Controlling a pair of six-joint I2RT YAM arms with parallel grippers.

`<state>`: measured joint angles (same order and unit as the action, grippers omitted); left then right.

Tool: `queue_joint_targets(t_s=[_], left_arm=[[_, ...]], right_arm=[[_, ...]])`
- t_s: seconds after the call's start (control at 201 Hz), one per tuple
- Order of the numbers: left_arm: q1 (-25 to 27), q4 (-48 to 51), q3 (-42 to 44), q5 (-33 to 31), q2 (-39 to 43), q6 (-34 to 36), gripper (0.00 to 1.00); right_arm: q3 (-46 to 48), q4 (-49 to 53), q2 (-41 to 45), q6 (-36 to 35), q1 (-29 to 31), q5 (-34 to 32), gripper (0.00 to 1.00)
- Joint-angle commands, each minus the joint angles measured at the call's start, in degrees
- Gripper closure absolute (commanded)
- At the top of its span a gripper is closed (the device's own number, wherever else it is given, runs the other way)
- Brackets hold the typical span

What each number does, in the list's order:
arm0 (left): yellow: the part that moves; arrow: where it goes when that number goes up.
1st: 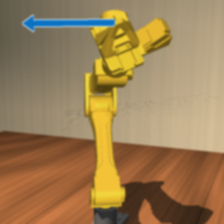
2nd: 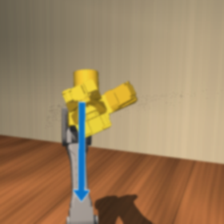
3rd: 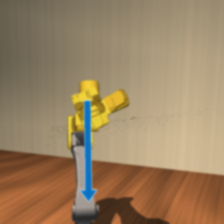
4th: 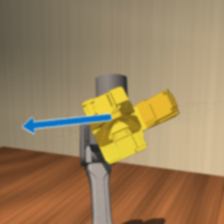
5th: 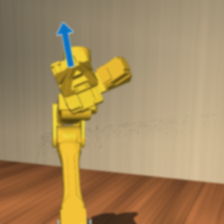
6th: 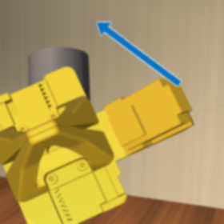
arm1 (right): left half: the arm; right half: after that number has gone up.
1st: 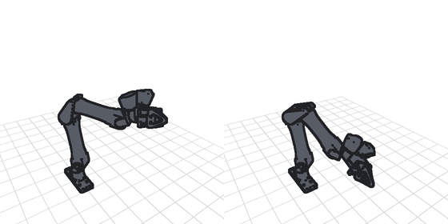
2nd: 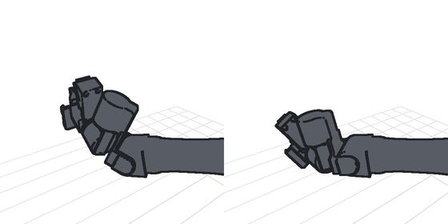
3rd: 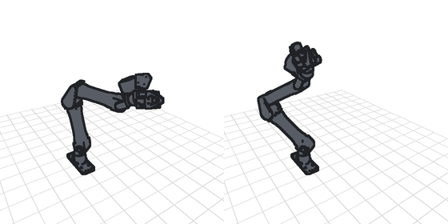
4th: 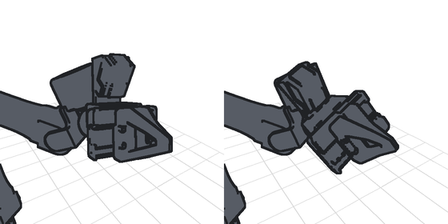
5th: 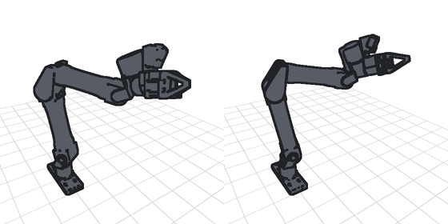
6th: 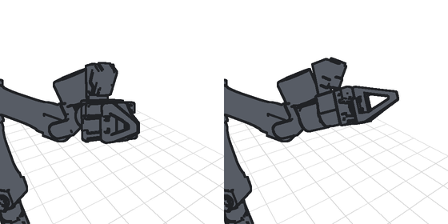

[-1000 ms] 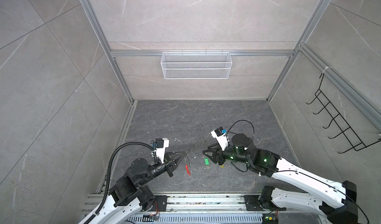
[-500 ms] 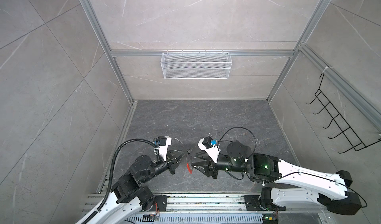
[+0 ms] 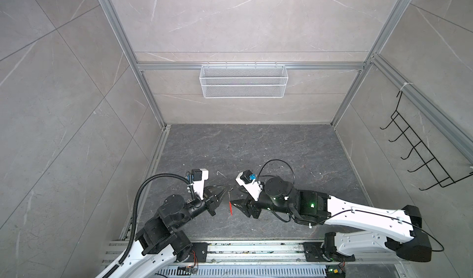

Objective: Remove the keys from the keyring

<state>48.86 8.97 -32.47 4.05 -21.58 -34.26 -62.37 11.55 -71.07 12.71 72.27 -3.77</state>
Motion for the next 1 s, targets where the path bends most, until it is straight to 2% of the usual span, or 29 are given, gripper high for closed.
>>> queue_joint_targets(t_s=[0.0, 0.189, 0.284, 0.369, 0.478, 0.588, 0.628, 0.772, 0.862, 0.887, 0.901, 0.991], left_arm=[[0.01, -2.28, -1.38, -3.91, -0.36, -2.35, 1.0], [0.07, -2.72, -1.22, -4.4, -0.74, -3.24, 1.0], [0.06, -2.74, -1.36, -3.98, -1.16, -3.44, 1.0], [0.03, -2.63, -1.4, -3.88, -1.36, -3.49, 1.0], [0.02, -1.92, -1.62, -4.11, -1.11, -3.6, 1.0], [0.03, -1.59, -1.58, -5.01, -0.51, -3.27, 0.67], [0.07, -1.45, -1.57, -5.81, -0.11, -3.21, 0.59], [0.07, -0.35, -2.55, -8.01, 2.27, -1.72, 0.47], [0.03, 1.85, -4.25, -10.09, 4.26, 0.07, 0.39], [0.03, 2.37, -4.57, -10.64, 4.9, 0.46, 0.08], [0.01, 2.75, -4.81, -11.06, 5.22, 0.67, 0.01], [0.02, 3.6, -5.06, -12.11, 7.43, 1.63, 0.0]], right_arm=[[0.76, -5.3, -2.3, 2.02, 0.25, -2.02, 0.38], [0.24, -7.41, -7.11, 4.22, 0.29, -4.04, 0.38], [-0.34, -6.79, -8.44, 5.08, 0.24, -6.83, 0.43], [0.03, -7.06, -8.82, 5.35, 0.26, -7.66, 0.56], [0.64, -7.24, -8.95, 5.79, 0.24, -7.55, 0.85], [1.17, -7.24, -9.13, 6.31, -0.18, -6.26, 1.0], [1.51, -7.44, -9.01, 6.6, -0.51, -5.31, 1.0], [3.4, -8.47, -8.39, 7.72, -2.39, -2.07, 1.0], [4.77, -9.56, -8.69, 9.55, -5.53, 3.61, 1.0], [5.01, -9.83, -9.01, 10.19, -6.69, 5.57, 1.0], [5.12, -10.06, -9.27, 10.53, -7.31, 6.99, 1.0], [4.6, -10.41, -12.13, 12.35, -11.22, 16.05, 1.0]])
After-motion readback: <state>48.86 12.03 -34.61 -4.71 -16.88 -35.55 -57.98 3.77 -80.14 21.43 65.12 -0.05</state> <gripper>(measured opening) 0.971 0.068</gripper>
